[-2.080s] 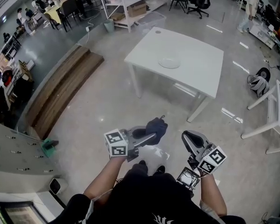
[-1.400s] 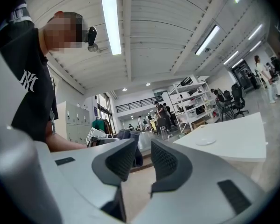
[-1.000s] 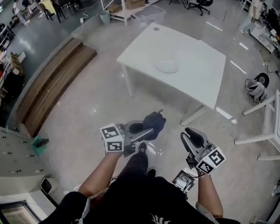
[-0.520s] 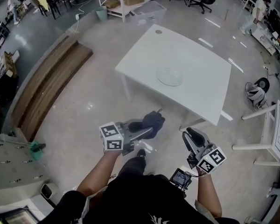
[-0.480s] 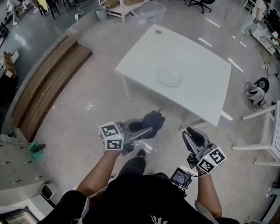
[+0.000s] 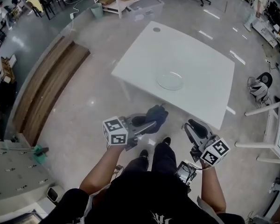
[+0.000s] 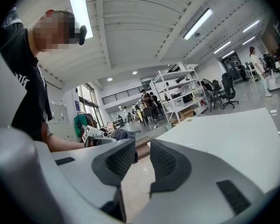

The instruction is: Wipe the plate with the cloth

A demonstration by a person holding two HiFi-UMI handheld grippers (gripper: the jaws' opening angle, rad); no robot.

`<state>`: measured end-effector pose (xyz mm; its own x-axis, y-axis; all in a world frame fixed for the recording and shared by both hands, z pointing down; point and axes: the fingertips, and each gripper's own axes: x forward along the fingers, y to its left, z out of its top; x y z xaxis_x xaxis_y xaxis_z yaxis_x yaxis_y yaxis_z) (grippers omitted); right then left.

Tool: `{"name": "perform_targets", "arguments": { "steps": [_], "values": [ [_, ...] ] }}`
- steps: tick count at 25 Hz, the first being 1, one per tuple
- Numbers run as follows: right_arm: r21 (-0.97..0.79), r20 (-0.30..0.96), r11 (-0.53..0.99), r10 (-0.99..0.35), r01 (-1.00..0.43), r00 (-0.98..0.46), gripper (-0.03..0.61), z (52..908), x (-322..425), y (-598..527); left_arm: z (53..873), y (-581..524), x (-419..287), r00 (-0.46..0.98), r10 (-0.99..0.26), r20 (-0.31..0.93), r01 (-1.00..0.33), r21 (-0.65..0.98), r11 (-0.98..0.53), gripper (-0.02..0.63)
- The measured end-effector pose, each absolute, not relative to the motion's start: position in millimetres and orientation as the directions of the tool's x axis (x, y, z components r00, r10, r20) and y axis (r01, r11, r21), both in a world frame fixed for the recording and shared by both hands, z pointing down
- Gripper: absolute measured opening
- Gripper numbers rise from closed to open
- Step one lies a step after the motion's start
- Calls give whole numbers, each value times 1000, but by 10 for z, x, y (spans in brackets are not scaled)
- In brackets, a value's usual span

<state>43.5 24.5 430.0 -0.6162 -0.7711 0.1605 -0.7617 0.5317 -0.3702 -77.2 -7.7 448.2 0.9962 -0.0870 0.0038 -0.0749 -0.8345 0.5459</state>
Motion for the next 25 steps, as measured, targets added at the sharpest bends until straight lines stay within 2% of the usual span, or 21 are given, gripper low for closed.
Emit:
{"name": "perform_targets", "arguments": {
  "steps": [13, 18, 25],
  "values": [
    [-522, 255, 497, -685, -693, -683, 92, 4940, 1373, -1027, 4863, -1088, 144, 984, -152, 92, -177, 599, -781, 52],
    [-601, 310, 423, -658, -678, -686, 109, 5256, 1704, -1464, 4988, -1373, 396, 974, -184, 129, -224, 608, -761, 52],
    [-689, 411, 289, -598, -664, -688, 109, 5852, 1794, -1966, 5265, -1846, 601, 961, -217, 173, -277, 631, -725, 51]
  ]
}}
